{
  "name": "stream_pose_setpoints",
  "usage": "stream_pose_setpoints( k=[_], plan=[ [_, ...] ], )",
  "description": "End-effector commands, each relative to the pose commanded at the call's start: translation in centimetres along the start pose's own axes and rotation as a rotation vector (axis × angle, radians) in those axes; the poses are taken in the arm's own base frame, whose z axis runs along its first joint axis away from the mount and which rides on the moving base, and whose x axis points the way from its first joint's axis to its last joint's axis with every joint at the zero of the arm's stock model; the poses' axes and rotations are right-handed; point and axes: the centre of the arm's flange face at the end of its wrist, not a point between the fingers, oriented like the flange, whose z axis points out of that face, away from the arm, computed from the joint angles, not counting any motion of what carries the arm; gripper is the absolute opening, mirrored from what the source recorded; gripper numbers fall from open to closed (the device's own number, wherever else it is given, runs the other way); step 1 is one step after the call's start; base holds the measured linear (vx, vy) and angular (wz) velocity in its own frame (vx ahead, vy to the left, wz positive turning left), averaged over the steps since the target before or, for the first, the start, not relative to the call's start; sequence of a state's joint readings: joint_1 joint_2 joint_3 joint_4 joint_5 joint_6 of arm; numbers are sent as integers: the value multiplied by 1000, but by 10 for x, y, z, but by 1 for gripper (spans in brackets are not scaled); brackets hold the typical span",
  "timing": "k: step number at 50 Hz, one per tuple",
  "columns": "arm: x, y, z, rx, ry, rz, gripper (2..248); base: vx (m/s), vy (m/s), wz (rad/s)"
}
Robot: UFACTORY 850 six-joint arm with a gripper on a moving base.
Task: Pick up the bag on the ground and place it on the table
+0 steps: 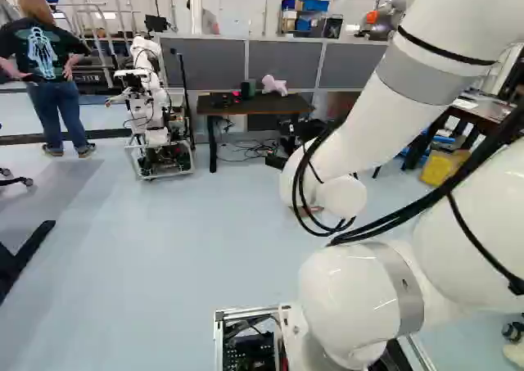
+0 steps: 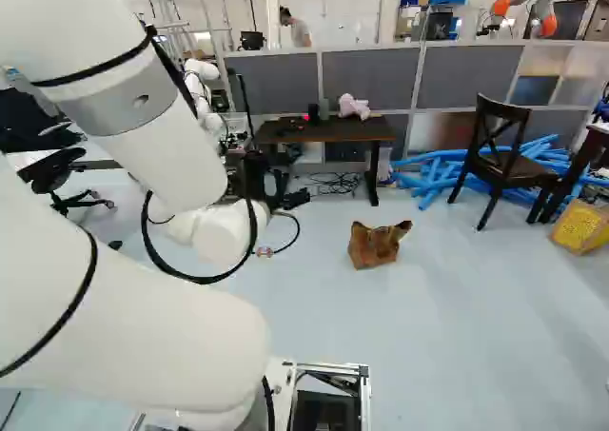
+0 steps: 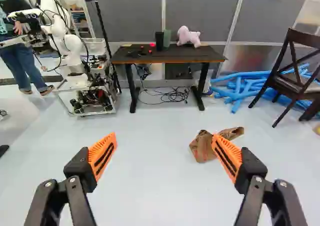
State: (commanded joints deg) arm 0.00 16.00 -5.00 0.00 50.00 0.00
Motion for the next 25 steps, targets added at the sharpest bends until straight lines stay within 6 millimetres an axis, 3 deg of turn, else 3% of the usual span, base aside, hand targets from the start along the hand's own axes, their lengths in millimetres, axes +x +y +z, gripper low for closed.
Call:
stream_pose_setpoints(
  k=[25],
  plan=[
    [0, 0, 0, 0, 0, 0, 247, 0, 0, 0]
  ],
)
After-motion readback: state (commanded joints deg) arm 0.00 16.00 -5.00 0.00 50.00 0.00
